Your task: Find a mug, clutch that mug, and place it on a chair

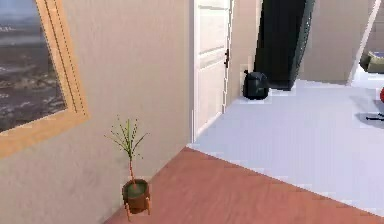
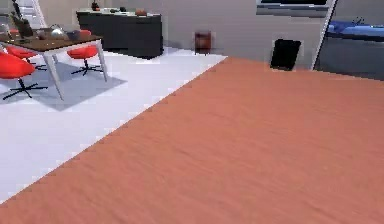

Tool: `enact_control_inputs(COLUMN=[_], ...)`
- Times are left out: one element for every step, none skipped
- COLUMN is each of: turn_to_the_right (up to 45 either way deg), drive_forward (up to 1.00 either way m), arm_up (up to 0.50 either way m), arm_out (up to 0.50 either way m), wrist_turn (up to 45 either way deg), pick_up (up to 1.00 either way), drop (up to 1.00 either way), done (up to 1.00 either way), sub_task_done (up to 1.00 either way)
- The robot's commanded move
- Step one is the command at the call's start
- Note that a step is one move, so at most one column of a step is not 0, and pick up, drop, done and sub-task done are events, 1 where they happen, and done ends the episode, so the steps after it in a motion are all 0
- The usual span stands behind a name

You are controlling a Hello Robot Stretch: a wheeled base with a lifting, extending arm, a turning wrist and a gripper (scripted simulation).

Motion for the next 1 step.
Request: enact_control_inputs(turn_to_the_right=[45.0], drive_forward=[0.0], arm_up=[0.0], arm_out=[0.0], wrist_turn=[0.0], pick_up=[0.0], drop=[0.0], done=[0.0], sub_task_done=[0.0])
